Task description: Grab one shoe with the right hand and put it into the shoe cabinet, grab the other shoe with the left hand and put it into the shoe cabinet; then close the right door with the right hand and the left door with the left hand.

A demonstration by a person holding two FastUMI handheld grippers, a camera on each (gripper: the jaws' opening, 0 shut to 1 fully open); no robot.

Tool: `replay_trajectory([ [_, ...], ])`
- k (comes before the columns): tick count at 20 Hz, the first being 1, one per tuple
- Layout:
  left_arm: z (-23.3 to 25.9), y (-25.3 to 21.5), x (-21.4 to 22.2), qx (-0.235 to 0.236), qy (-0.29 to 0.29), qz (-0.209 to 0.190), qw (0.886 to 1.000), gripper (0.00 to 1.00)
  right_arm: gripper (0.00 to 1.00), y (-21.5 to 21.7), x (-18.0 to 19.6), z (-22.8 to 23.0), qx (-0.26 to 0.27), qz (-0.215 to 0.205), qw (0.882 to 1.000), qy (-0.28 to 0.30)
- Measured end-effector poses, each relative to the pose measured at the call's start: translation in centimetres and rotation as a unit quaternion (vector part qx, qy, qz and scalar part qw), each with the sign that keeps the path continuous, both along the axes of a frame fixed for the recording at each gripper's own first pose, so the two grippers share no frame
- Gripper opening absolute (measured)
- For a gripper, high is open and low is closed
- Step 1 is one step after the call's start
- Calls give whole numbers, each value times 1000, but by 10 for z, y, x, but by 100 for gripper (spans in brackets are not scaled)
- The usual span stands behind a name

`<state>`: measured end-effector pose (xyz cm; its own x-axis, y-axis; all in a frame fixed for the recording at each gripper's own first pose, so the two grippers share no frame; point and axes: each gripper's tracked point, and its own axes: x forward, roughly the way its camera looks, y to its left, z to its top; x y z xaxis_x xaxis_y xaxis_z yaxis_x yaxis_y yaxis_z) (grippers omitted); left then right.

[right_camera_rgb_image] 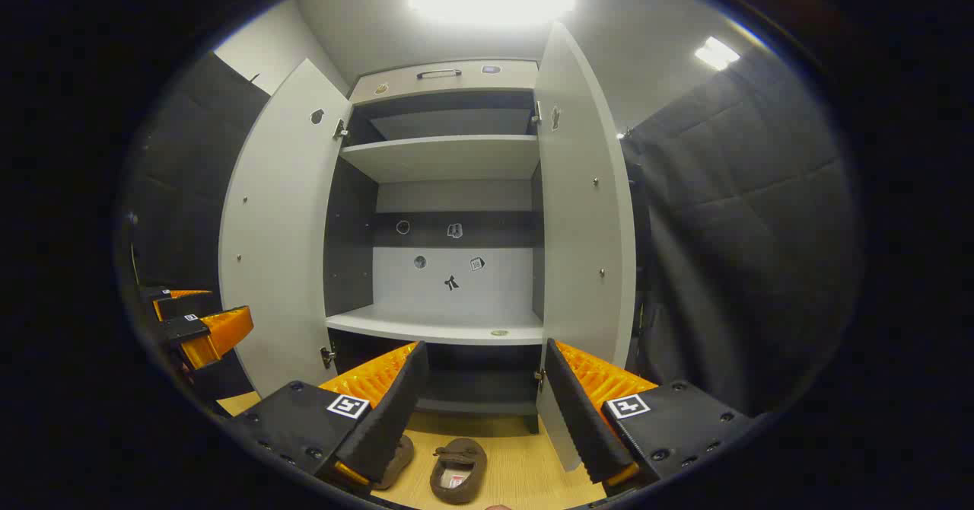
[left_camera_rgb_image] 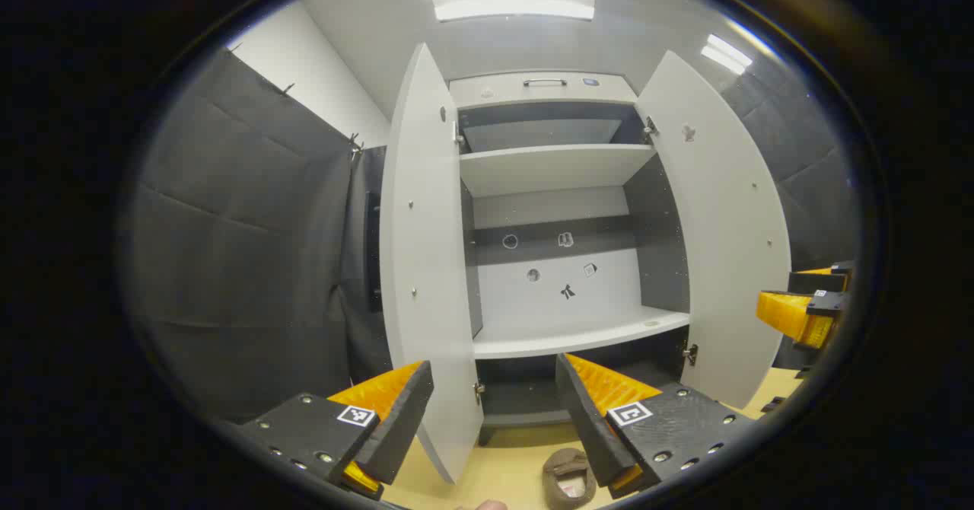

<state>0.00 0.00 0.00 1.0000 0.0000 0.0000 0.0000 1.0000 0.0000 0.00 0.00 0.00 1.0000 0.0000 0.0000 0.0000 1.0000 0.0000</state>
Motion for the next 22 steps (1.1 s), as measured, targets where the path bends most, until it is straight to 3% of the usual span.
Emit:
replay_trajectory([
  [4,0,-1,2,-1,-1,-1,1000,99,97,-1,2,0,-2,-2,1000,-1],
  [16,-2,-1,7,0,0,2,1000,99,98,1,12,-4,-4,2,1000,4],
  [22,-5,5,5,-2,4,14,1000,99,98,7,27,-17,-30,13,999,15],
])
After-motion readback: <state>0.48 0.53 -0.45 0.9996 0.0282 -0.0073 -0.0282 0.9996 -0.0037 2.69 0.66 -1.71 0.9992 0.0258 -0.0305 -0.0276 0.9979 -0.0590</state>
